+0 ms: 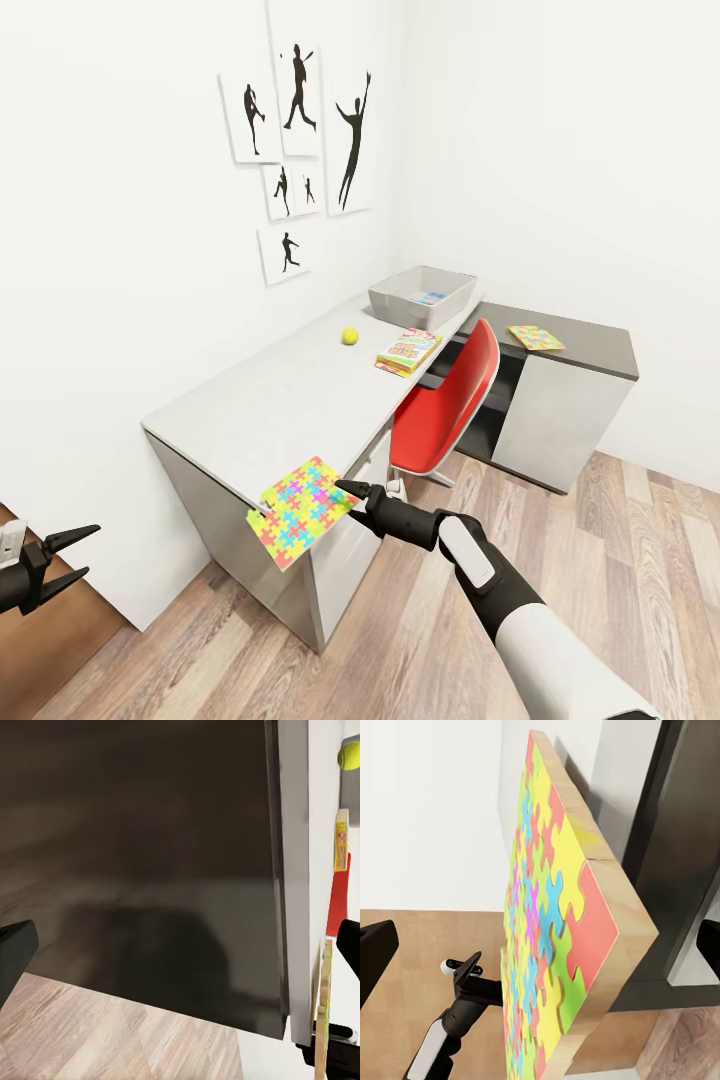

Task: Put all the toys in the child's room - the three board games (two on the bed and one on the table), the two jigsaw puzzles on the table, and the tennis ball on the table - inside the toy box on the table in the child's room.

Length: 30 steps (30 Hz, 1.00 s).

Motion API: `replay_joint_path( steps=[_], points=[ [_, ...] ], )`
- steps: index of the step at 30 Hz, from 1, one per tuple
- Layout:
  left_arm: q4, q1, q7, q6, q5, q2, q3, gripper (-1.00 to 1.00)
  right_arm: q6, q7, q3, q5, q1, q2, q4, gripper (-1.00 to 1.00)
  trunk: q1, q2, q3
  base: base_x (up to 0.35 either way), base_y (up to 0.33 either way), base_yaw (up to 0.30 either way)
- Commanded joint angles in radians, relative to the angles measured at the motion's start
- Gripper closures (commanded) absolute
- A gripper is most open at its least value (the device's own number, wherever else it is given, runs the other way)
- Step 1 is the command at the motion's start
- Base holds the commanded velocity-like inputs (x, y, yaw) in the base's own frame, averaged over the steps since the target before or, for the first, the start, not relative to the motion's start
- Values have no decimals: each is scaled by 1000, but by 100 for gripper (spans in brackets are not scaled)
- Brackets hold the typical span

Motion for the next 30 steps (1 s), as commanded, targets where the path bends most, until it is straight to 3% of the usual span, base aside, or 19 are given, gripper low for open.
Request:
replay_joint_path(
  steps=[1,29,30],
  points=[
    [0,-1,-6,3,-5,0,2,-100,3,1,0,-2,-1,0,0,-100,0,0,-1,0,3,0],
    [0,-1,-6,3,-5,0,2,-100,2,1,-3,-5,-1,-1,0,-100,0,0,-1,0,0,0],
    [0,-1,-6,3,-5,0,2,-100,2,1,-3,-5,-1,-1,0,100,0,0,-1,0,0,0]
  ],
)
